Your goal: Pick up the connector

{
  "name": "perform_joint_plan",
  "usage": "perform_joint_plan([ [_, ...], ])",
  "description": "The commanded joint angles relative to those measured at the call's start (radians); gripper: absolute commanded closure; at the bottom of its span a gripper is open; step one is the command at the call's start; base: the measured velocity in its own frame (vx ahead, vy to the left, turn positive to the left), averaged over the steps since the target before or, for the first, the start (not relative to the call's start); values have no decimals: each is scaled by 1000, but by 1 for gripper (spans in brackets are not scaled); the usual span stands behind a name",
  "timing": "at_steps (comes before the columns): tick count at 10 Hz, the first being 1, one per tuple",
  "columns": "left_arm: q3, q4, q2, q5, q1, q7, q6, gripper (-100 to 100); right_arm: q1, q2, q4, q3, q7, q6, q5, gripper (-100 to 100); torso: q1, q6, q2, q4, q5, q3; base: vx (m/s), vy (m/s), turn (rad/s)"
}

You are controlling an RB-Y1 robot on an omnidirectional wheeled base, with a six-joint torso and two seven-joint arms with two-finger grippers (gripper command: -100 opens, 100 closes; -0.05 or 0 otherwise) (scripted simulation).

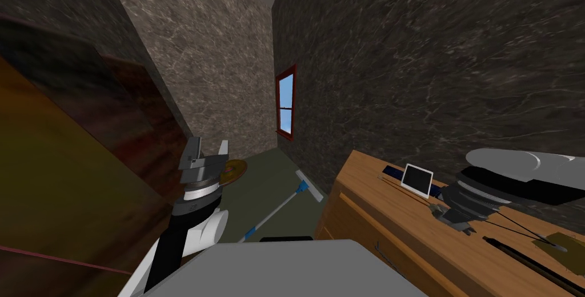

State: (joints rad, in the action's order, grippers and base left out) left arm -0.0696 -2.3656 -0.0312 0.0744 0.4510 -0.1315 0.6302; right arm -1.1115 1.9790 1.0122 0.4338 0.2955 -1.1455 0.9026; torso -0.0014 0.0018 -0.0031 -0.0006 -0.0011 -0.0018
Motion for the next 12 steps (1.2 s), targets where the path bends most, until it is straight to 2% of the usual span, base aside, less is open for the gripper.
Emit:
perform_joint_plan([
  [1,0,0,0,0,0,0,0,0,9,-10,16,1,17,-11,29,-100,0,0,0,0,0,0,31,-4,-2],
  [2,0,0,0,0,0,0,0,0,5,-8,11,0,8,-7,19,-100,1,0,2,0,0,1,9,-1,-2],
  [3,0,0,0,0,0,0,0,0,6,-9,12,1,11,-8,22,0,1,0,3,1,0,2,0,0,0],
  [4,0,0,0,0,0,0,0,0,-3,-41,26,-23,-2,25,21,-100,1,0,4,1,1,2,25,7,91],
  [6,0,0,0,0,0,0,0,0,-3,-41,26,-23,-2,25,21,-100,2,0,3,1,1,2,26,2,35],
  [7,0,0,0,0,0,0,0,0,-9,-67,37,-42,-13,52,21,-100,2,0,3,1,1,2,27,3,62],
  [8,0,0,0,0,0,0,0,0,6,-74,38,-26,-4,33,46,-100,1,0,3,1,0,2,14,1,10],
  [9,0,0,0,0,0,0,0,0,8,-79,41,-27,-3,34,52,100,2,0,4,1,1,2,0,0,0],
  [12,0,0,0,0,0,0,0,0,7,-78,42,-27,-4,32,51,100,0,0,4,1,1,3,0,0,0],
])
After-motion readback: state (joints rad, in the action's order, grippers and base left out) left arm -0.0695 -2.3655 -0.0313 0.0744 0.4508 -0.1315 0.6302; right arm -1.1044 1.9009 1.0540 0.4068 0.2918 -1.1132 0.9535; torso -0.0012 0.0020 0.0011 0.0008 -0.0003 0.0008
